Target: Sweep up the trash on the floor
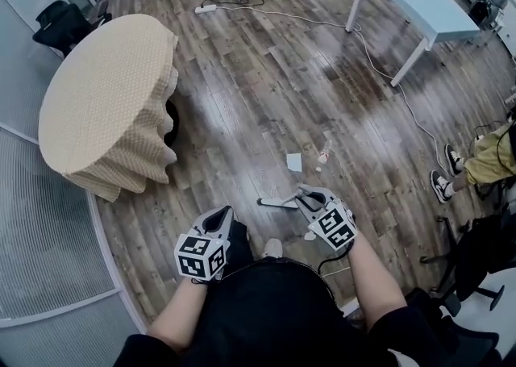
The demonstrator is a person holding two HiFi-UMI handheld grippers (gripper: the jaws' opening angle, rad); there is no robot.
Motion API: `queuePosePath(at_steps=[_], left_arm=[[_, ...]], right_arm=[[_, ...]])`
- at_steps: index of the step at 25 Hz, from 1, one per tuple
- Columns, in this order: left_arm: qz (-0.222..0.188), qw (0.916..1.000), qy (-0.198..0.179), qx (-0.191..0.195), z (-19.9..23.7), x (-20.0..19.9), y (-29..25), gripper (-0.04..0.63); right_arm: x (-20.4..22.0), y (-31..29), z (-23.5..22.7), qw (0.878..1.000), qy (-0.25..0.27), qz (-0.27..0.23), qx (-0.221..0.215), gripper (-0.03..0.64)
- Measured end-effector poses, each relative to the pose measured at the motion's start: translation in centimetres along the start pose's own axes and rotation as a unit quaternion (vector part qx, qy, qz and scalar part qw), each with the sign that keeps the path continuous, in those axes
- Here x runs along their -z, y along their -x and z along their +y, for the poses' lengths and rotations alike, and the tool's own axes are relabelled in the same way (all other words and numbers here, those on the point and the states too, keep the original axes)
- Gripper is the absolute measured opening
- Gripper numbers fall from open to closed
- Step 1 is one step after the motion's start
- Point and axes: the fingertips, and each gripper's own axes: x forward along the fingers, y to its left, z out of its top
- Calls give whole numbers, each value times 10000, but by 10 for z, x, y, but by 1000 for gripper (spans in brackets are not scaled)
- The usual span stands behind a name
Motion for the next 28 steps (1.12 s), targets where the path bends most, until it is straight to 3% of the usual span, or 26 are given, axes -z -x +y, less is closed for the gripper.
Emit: queuePosePath(at_steps=[8,17,24,28], left_arm=[[142,9991,-28,394,29,-37,-62,-3],[221,9963,-297,770,71,-107,-122,-3],[470,9959,-381,667,103,-112,-135,-3],[583,9963,-371,520,121,-112,-136,-3]], right_arm=[[-31,-10,-96,9947,-552,-166,852,84],[-55,-24,-189,9774,-865,-99,1925,83],[-54,-57,-242,9682,-902,-21,2331,83],[-44,-82,-248,9689,-972,119,2274,83]])
